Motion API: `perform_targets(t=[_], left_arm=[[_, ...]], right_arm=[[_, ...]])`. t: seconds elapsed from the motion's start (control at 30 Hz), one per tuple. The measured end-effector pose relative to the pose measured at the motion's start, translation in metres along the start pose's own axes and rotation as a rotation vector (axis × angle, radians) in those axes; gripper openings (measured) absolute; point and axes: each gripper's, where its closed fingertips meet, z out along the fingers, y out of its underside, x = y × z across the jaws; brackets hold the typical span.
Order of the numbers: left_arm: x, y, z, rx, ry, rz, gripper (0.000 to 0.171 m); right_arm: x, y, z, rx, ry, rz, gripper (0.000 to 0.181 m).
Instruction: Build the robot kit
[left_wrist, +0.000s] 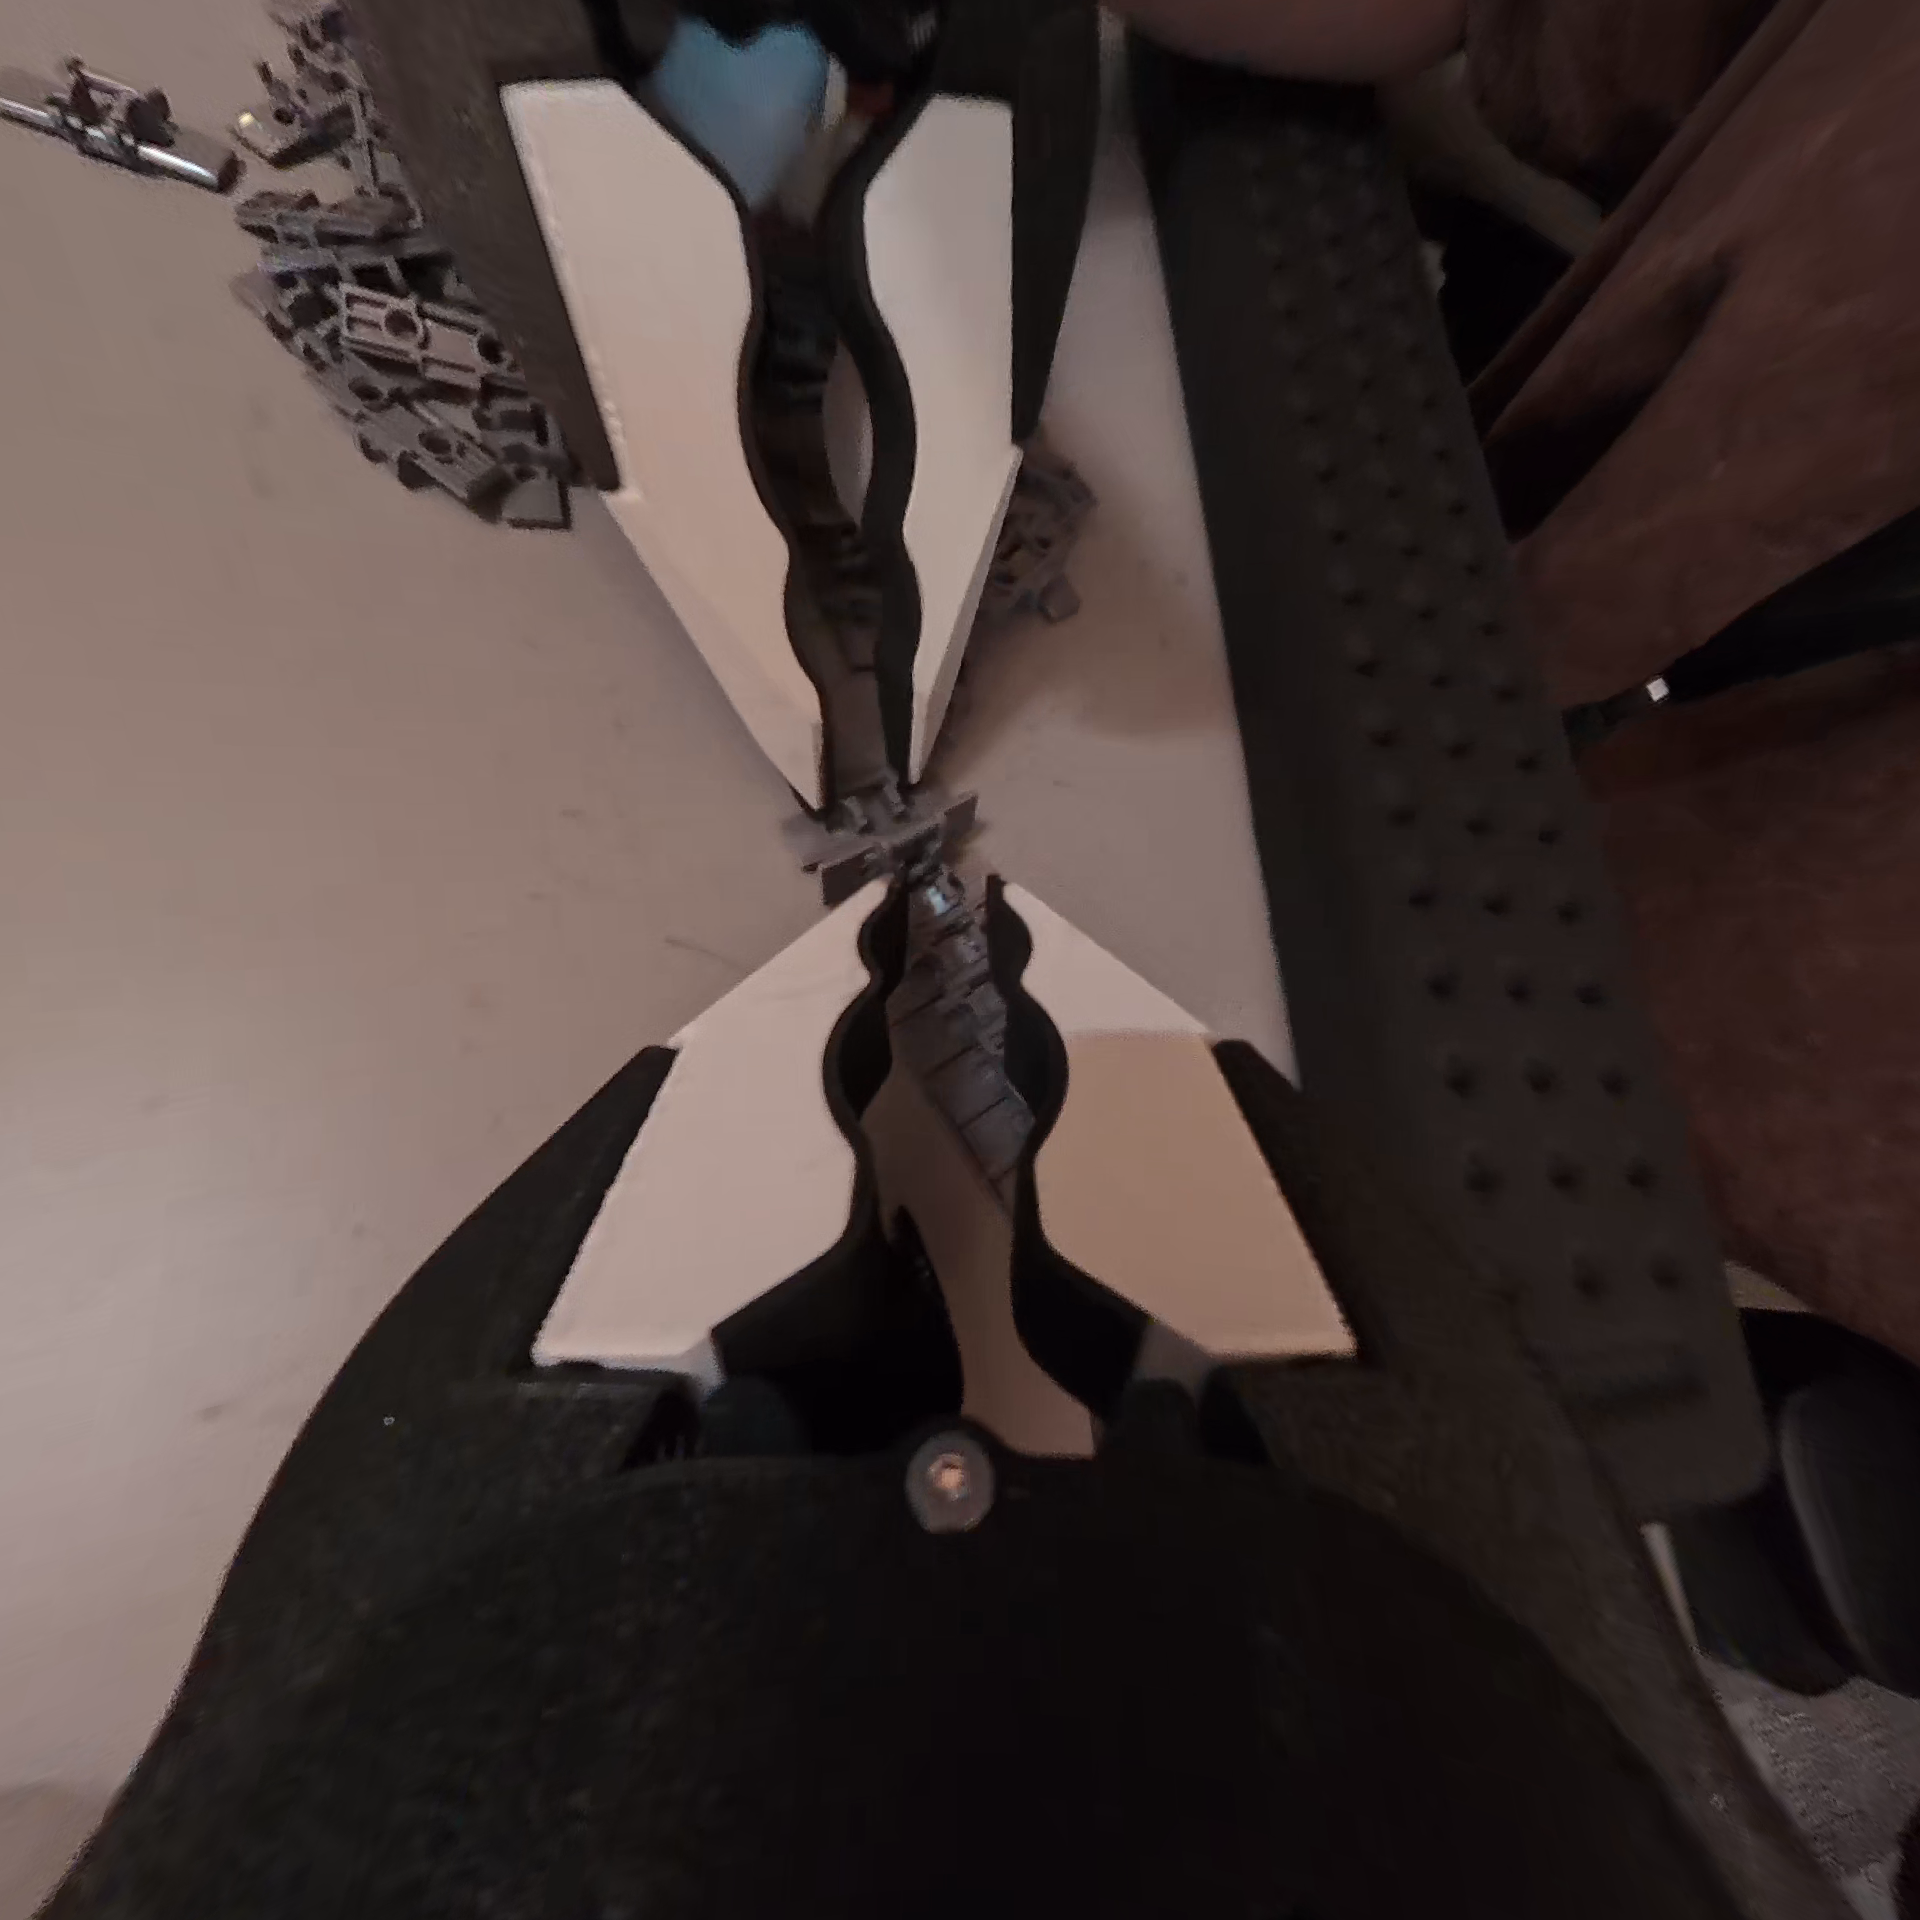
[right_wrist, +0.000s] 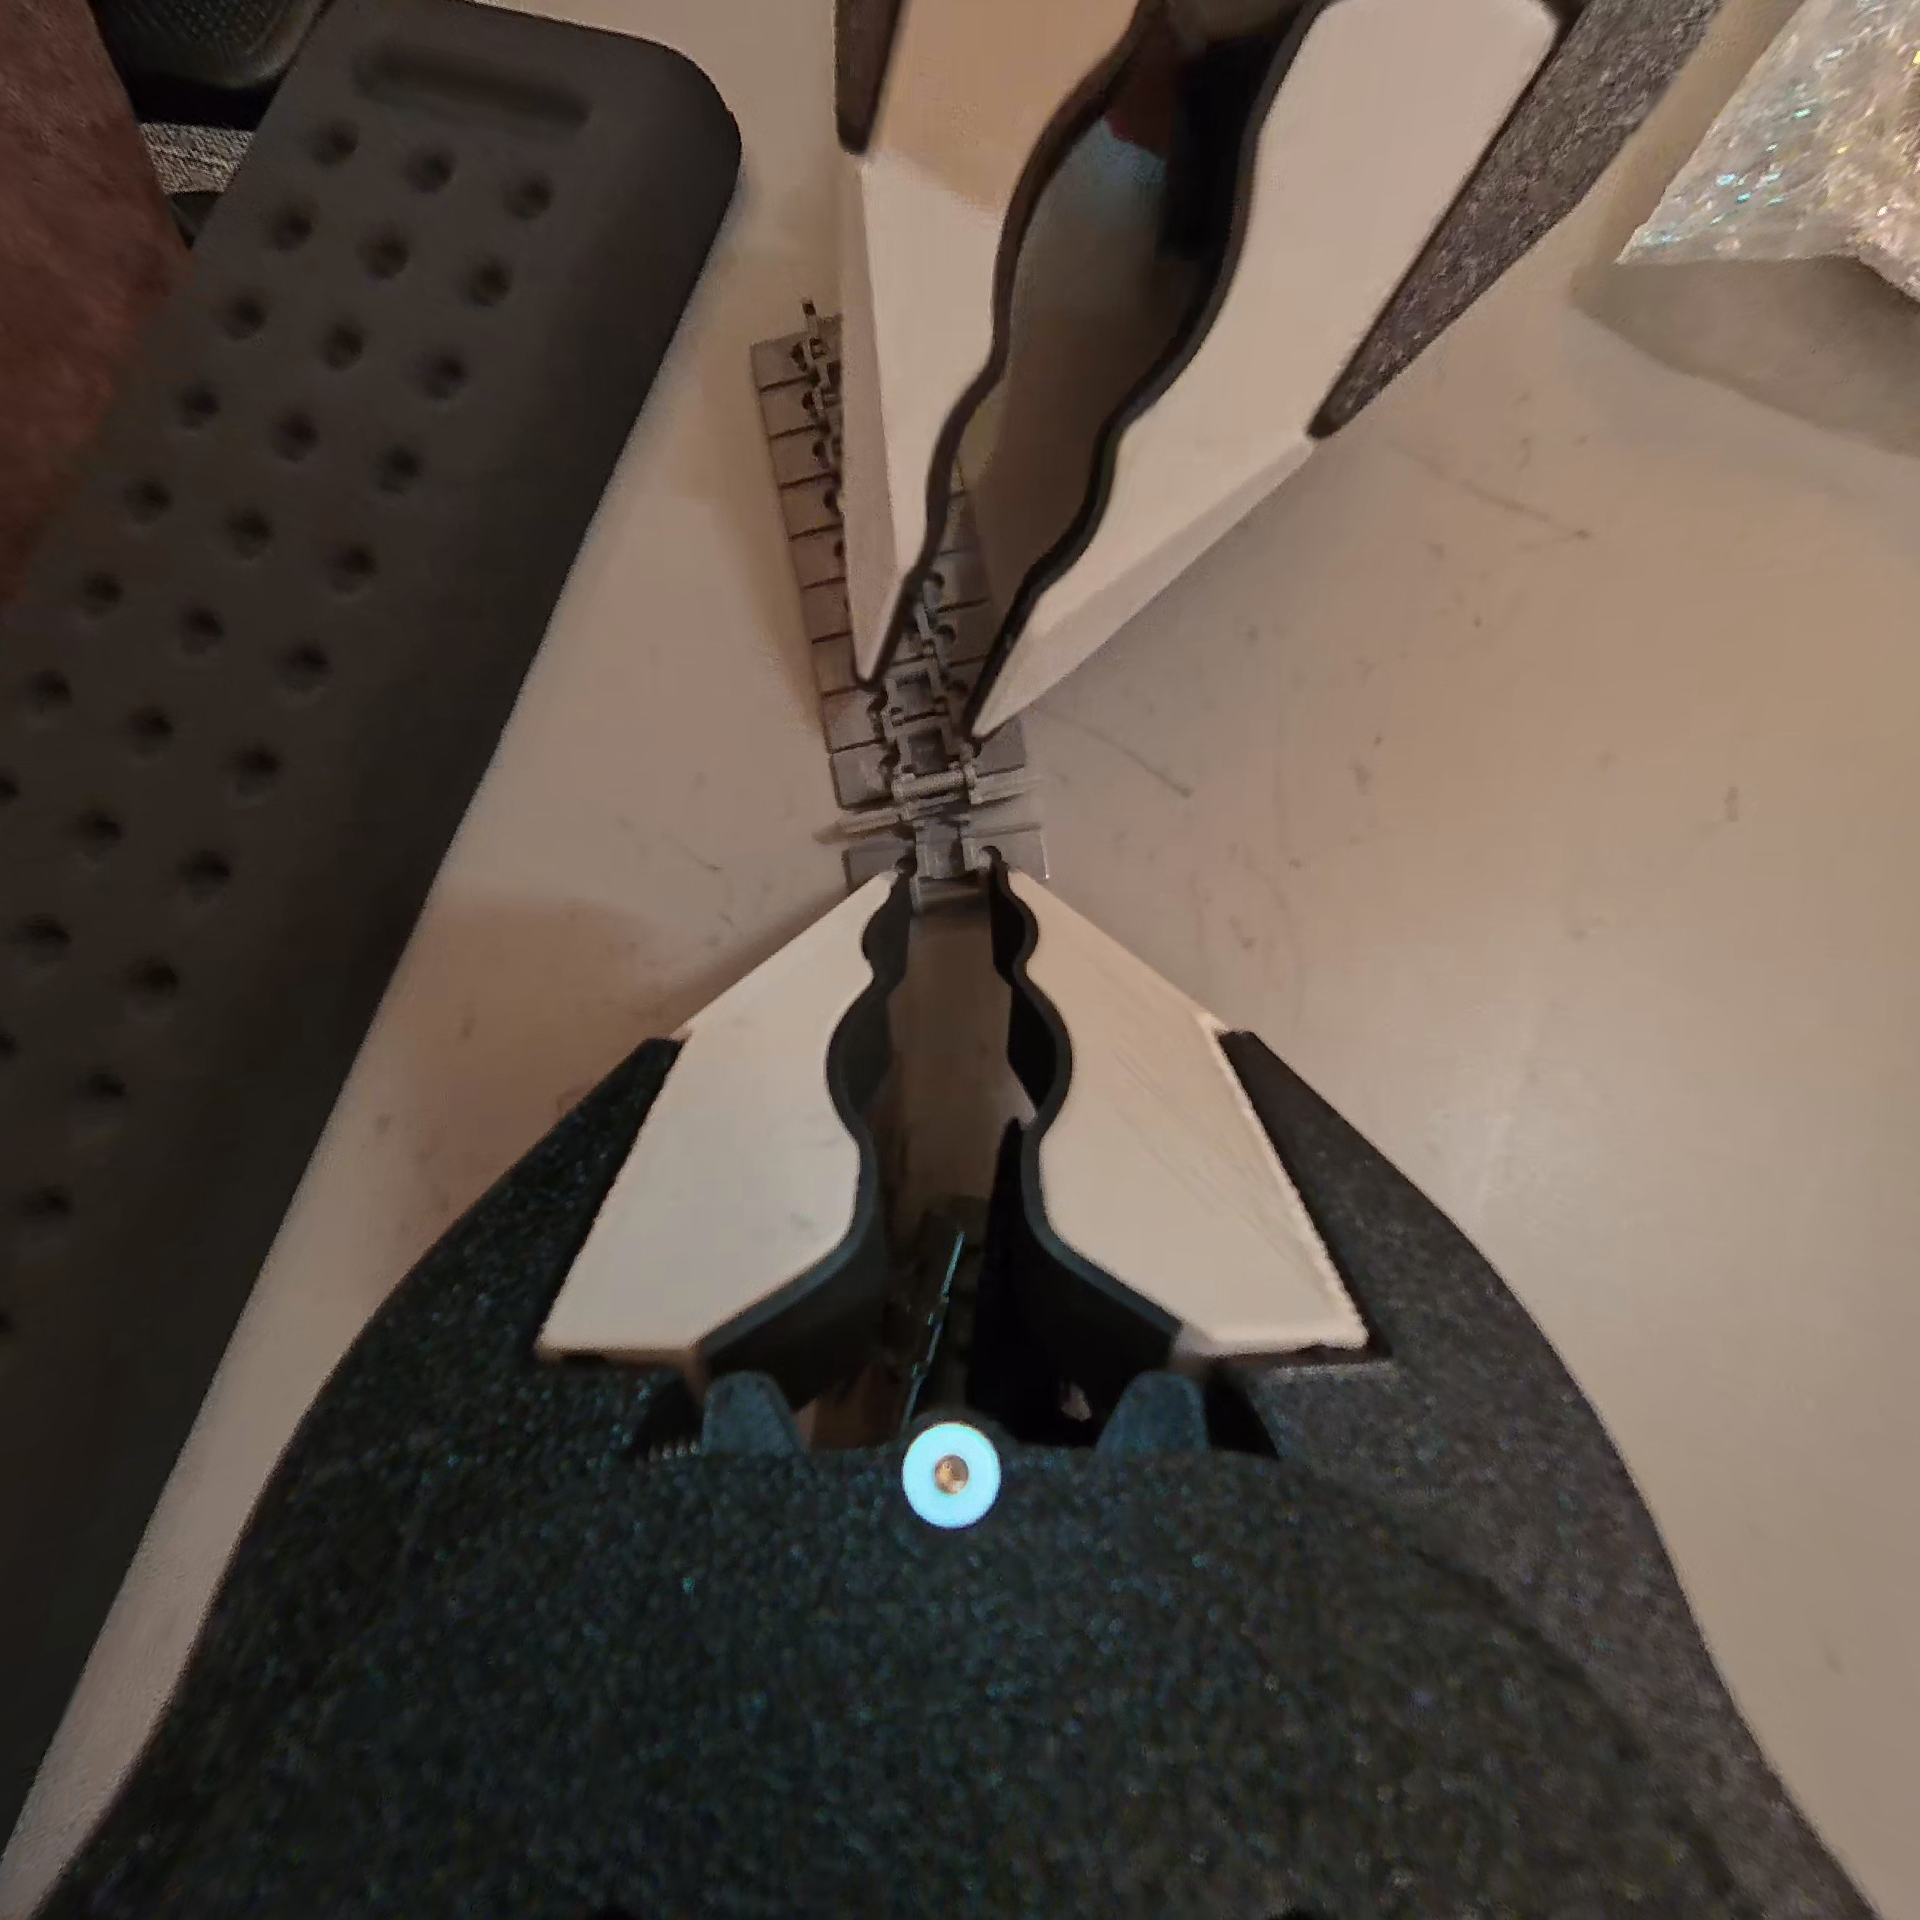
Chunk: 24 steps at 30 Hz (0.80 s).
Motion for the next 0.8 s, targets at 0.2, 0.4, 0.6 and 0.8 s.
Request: perform_targets(t=[0.2, 0.4, 0.6, 0.8], left_arm=[[-0.002, -0.003, 0.008, 0.004, -0.054, 0.063, 0.012], [-0.004, 0.001, 0.011, -0.023, -0.063, 0.06, 0.013], [0.003, -0.001, 0.015, -0.027, -0.051, -0.008, 0.028], [-0.003, 0.0, 0.019, -0.069, -0.157, 0.007, 0.026]], right_arm=[[0.002, 0.007, -0.006, -0.066, 0.037, -0.027, 0.015], [-0.002, 0.003, -0.002, -0.073, 0.016, -0.034, 0.015], [-0.002, 0.003, -0.001, -0.065, 0.016, -0.018, 0.015], [-0.001, 0.006, -0.004, -0.073, 0.034, -0.009, 0.015]])
